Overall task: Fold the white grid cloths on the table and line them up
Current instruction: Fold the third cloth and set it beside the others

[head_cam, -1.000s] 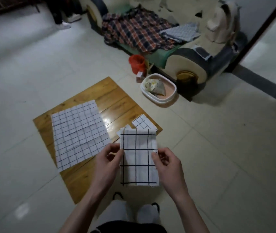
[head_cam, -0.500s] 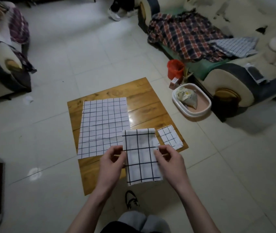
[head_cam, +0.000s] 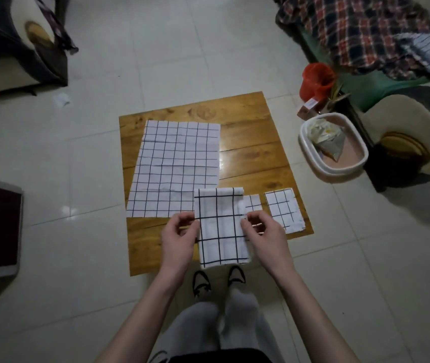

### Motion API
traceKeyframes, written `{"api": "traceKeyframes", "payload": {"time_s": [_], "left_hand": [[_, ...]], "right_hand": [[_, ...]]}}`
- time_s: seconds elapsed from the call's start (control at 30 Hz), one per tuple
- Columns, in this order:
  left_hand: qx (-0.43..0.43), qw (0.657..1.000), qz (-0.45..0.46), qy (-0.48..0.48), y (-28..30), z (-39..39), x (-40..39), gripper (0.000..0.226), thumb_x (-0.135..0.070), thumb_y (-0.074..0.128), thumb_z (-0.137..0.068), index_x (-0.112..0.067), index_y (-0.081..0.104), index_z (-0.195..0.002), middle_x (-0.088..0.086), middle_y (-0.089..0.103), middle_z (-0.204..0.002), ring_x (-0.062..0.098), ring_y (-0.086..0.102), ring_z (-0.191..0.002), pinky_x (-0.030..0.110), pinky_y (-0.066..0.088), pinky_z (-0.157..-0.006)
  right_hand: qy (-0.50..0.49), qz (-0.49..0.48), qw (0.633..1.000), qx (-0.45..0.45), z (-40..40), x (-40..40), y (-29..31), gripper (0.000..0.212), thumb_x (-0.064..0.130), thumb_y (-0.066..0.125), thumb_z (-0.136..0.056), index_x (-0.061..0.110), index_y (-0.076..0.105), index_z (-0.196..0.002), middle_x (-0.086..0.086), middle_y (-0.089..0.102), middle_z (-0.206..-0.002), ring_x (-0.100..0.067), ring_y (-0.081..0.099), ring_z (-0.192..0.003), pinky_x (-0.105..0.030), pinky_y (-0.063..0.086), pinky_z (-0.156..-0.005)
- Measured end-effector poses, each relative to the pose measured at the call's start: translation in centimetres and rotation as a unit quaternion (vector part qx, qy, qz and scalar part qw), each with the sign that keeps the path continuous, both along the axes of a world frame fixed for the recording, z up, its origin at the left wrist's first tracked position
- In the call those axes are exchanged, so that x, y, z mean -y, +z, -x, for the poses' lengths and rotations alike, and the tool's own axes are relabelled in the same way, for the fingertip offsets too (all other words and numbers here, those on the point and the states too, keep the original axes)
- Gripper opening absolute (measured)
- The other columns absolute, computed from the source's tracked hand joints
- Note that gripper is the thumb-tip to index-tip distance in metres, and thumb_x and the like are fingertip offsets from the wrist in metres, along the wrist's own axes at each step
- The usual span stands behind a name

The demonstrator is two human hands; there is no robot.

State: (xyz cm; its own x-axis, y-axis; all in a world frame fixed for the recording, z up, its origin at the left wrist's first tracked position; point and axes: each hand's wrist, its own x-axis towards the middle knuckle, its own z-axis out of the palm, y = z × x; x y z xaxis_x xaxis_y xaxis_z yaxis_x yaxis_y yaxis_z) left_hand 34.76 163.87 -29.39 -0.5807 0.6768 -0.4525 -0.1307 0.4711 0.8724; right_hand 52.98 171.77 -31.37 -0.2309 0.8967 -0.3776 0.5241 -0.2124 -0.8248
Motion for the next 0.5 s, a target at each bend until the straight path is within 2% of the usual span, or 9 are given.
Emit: {"api": "traceKeyframes", "payload": {"time_s": [0.1,0.2,0.33,0.5], "left_hand": [[0.009,0.999,0.011,0.034,-2.5,-0.1,-1.2,0.015,-0.006,0.064,-0.100,-0.016,0.067,-0.111,0.002,0.067,-0.106,0.013,0.062,-0.092,0.032,0.057,-0.086],[0.012,0.997,0.028,0.068,-5.6,-0.2,-2.1,0.019,-0.003,0.062,-0.101,-0.021,0.066,-0.108,-0.003,0.065,-0.103,0.008,0.059,-0.087,0.031,0.056,-0.085],[0.005,0.993,0.060,0.103,-10.7,0.1,-2.7,0.022,-0.004,0.061,-0.101,-0.021,0.064,-0.114,-0.007,0.064,-0.105,0.005,0.060,-0.089,0.019,0.056,-0.078],[0.002,0.986,0.092,0.136,-16.6,0.4,-3.2,0.023,-0.002,0.060,-0.101,-0.017,0.065,-0.118,-0.006,0.064,-0.108,0.005,0.060,-0.092,0.007,0.051,-0.068]], "right_hand": [[0.025,0.012,1.000,0.005,0.5,-1.8,-2.9,0.012,0.030,0.066,-0.100,0.023,0.068,-0.109,0.009,0.069,-0.099,-0.006,0.066,-0.092,-0.026,0.060,-0.080],[0.044,0.024,0.999,0.009,1.1,-3.2,-5.9,0.011,0.031,0.065,-0.101,0.024,0.068,-0.108,0.011,0.069,-0.097,-0.004,0.066,-0.090,-0.022,0.057,-0.077],[0.061,0.035,0.997,0.014,2.2,-4.5,-10.4,0.009,0.028,0.066,-0.100,0.023,0.069,-0.108,0.011,0.070,-0.095,0.001,0.064,-0.087,-0.013,0.052,-0.070],[0.093,0.067,0.993,0.027,3.3,-4.7,-15.2,0.008,0.027,0.065,-0.101,0.025,0.067,-0.109,0.010,0.069,-0.100,-0.004,0.065,-0.094,-0.011,0.051,-0.073]]}}
